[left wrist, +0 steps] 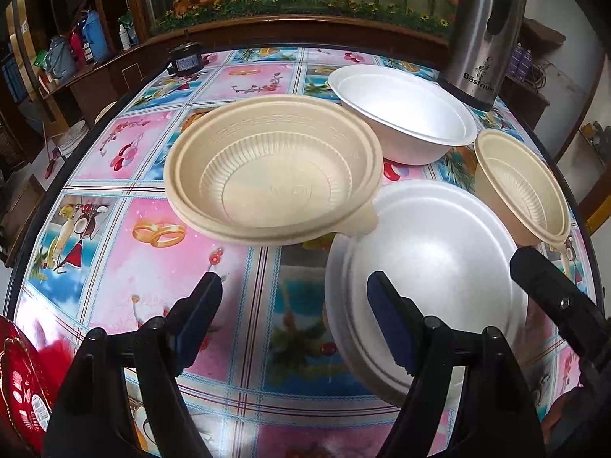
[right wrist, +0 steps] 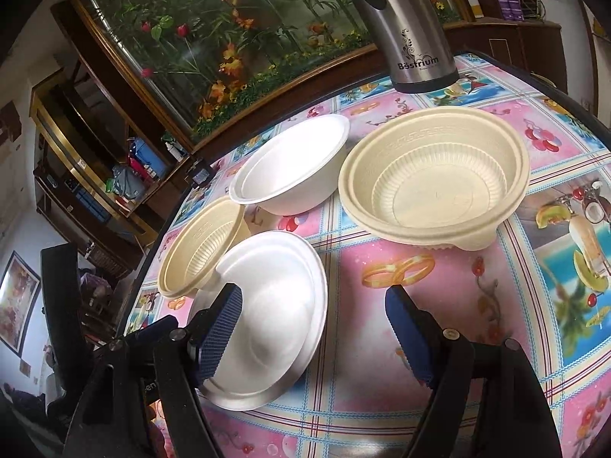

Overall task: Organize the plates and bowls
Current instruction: 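Move the left gripper to the rim of the flat white plate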

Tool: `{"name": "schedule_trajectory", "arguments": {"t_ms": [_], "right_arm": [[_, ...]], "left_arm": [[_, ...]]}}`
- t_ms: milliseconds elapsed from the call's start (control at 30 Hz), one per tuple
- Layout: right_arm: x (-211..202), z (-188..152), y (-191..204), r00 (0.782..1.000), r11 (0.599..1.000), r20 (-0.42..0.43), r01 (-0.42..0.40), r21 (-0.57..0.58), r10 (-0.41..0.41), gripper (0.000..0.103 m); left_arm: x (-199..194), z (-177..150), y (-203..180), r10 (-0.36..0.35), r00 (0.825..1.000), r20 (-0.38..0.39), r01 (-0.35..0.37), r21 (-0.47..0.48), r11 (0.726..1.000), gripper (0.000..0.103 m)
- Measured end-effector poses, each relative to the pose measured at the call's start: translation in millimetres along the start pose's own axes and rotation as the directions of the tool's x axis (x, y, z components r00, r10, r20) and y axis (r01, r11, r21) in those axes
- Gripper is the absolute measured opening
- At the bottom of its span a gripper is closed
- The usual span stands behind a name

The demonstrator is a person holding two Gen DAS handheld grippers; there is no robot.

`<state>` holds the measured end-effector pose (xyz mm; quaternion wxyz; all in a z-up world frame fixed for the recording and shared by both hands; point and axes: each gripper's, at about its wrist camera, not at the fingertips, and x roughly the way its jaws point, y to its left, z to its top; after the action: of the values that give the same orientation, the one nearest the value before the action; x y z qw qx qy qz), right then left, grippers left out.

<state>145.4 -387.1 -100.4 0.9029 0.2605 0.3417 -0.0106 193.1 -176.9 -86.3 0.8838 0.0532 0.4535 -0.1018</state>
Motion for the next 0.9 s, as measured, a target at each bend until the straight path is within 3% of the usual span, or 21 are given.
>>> {"name": "schedule_trajectory", "arguments": {"t_ms": [900], "right_arm": [[-1.4, 0.2, 1.0, 1.0, 1.0, -0.02, -0.021, 0.016, 0.021, 0.08]], "left_arm": [[3.0, 0.2, -1.2, -0.004, 1.0, -0.011, 0.004, 0.001, 1.0, 0.079]]}}
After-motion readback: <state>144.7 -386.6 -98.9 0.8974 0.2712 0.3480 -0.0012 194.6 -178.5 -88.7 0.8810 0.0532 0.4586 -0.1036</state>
